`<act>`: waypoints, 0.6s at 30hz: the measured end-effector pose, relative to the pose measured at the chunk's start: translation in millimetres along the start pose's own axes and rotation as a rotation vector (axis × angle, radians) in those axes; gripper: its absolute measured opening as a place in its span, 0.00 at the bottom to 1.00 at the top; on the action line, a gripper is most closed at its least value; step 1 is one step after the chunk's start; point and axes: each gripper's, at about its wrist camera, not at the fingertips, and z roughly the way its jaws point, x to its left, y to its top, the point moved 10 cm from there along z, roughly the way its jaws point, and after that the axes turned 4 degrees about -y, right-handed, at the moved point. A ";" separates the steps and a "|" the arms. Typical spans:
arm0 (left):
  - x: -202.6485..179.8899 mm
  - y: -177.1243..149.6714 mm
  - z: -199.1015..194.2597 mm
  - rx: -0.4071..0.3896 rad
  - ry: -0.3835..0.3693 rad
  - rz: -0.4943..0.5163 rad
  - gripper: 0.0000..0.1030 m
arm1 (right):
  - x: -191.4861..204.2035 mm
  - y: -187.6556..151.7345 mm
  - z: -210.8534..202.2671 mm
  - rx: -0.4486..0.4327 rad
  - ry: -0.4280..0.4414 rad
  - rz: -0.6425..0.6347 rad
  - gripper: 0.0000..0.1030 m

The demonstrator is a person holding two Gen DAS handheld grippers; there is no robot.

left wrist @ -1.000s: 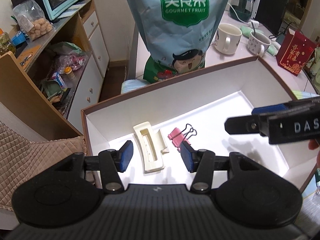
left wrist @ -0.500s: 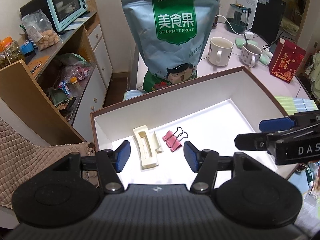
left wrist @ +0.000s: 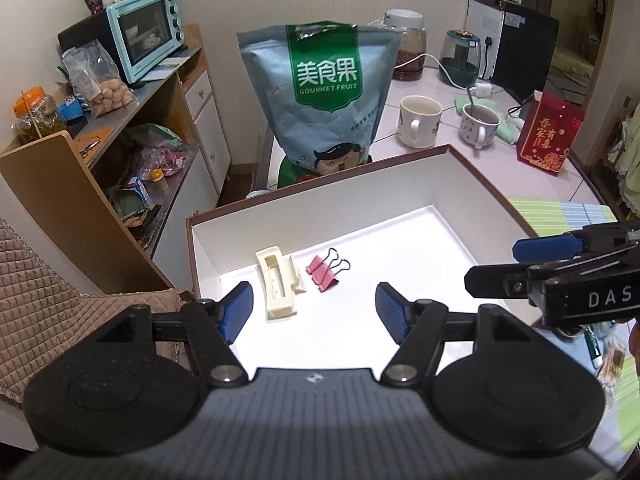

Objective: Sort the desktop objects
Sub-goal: 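Withdraw both tools from the box back over the table items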

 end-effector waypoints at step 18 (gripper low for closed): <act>-101.4 -6.2 -49.8 -0.092 -0.078 0.035 0.72 | -77.5 -12.9 -133.5 -0.188 -0.022 0.014 0.75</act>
